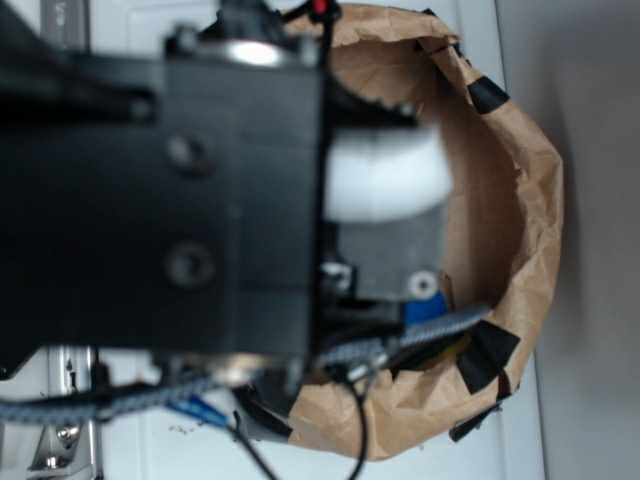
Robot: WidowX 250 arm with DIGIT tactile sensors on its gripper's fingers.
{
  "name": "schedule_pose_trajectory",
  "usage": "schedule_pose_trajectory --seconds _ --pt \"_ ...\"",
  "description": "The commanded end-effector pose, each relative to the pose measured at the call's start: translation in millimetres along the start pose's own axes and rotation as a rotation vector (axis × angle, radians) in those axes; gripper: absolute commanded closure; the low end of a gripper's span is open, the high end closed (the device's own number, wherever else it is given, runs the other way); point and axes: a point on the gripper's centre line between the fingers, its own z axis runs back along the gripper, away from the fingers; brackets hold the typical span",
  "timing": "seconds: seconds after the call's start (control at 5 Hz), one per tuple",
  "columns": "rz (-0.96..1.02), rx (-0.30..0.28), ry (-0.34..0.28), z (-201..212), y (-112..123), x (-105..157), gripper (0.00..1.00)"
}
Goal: Grab the black box.
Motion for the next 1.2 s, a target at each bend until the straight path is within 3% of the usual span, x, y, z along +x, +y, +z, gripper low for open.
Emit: schedule_pose_trajectory --seconds 0.0,0.4,1.0 --pt "0.250 -0.033 -0.080 -2 16 20 0.00" --pt "0.250 -0.033 -0.080 -2 16 20 0.00" --pt "0.512 -0.041 -0.031 -77 28 48 0.00"
